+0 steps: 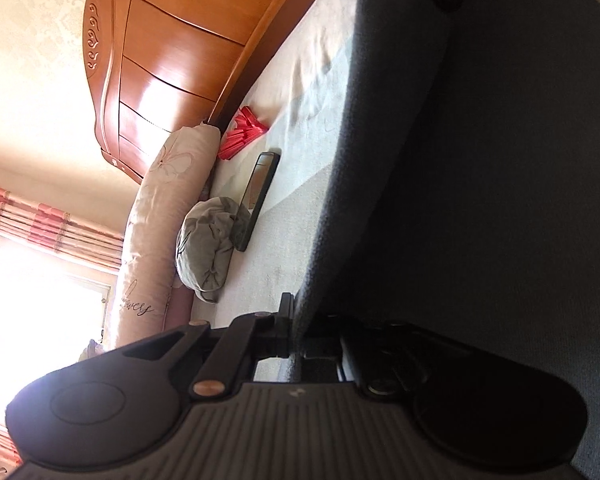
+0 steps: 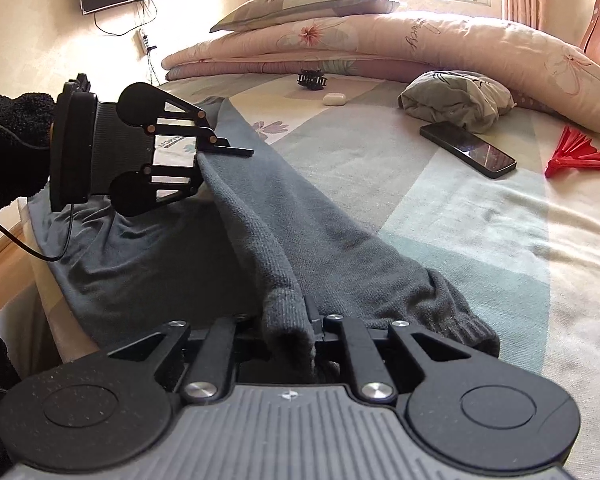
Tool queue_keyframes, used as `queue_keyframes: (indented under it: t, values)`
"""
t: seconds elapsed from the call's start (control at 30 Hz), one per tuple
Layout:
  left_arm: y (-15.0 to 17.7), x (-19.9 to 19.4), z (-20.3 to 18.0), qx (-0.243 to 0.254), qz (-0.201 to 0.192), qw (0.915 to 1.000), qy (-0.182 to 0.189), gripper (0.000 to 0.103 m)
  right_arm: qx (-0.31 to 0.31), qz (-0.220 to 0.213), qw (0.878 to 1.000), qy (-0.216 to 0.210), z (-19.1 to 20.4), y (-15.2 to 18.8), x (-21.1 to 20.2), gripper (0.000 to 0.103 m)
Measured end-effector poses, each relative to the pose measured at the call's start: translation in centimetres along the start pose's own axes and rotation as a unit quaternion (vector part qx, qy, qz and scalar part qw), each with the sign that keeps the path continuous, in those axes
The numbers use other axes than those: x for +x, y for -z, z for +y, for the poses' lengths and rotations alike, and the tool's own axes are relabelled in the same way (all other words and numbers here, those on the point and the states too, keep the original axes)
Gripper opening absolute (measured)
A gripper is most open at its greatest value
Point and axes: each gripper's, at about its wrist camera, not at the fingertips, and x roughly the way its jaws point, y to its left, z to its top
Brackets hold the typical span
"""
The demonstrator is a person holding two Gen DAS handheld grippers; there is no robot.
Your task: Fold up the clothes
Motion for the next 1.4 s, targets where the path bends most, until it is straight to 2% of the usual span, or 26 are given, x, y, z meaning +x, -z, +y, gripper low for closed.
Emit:
queue_keyframes:
  t: [0.13,0.4,0.63,0.9,1.0,1.07,1.1,1.17,1.23,1.3,1.4]
  values:
    - [-0.4,-1.7,0.2,0.007,-0.005,0.9999,0.009,0.001,0.011,-0.024,1.000,0.010,-0.7,-0.2,-1.3,0.014]
    - [-2.2,-4.9,-1.3,0.033,-0.030,0.9976,0.053,0.001,0.043,-0.062,0.996,0.037,-3.2,-0.5,-3.0,0.015]
    - [-3.6,-6.1,-2.6,0.035,-0.055,0.9931,0.098,0.000,0.075,-0.061,0.995,0.035,-4.9,0.9,-2.8,0.017]
    - [-4.3,-6.9,-4.1,0.052,-0.074,0.9853,0.145,0.000,0.072,-0.043,0.996,0.042,-5.5,3.0,-3.1,0.026]
    - [-4.2,-6.6,-4.8,0.061,-0.070,0.9827,0.160,0.000,0.064,-0.031,0.996,0.052,-5.3,3.4,-2.8,0.037]
    - [-4.1,-6.3,-5.2,0.058,-0.064,0.9816,0.170,0.000,0.060,-0.022,0.996,0.063,-4.8,3.7,-2.8,0.055]
    - [-4.0,-6.1,-5.4,0.056,-0.061,0.9811,0.175,0.000,0.058,-0.020,0.996,0.070,-4.5,3.9,-3.0,0.059]
    - [-3.9,-5.8,-5.6,0.054,-0.060,0.9813,0.175,0.000,0.058,-0.023,0.994,0.092,-3.8,4.6,-3.8,0.075]
    - [-4.0,-5.6,-5.5,0.046,-0.059,0.9816,0.176,0.000,0.064,-0.031,0.990,0.119,-3.1,5.4,-5.2,0.081]
    - [-4.0,-5.6,-5.5,0.040,-0.058,0.9817,0.177,0.000,0.075,-0.046,0.987,0.135,-2.1,6.5,-6.9,0.081]
    - [-4.2,-5.7,-5.8,0.036,-0.059,0.9820,0.175,0.000,0.127,-0.084,0.978,0.140,-0.9,8.4,-9.6,0.081]
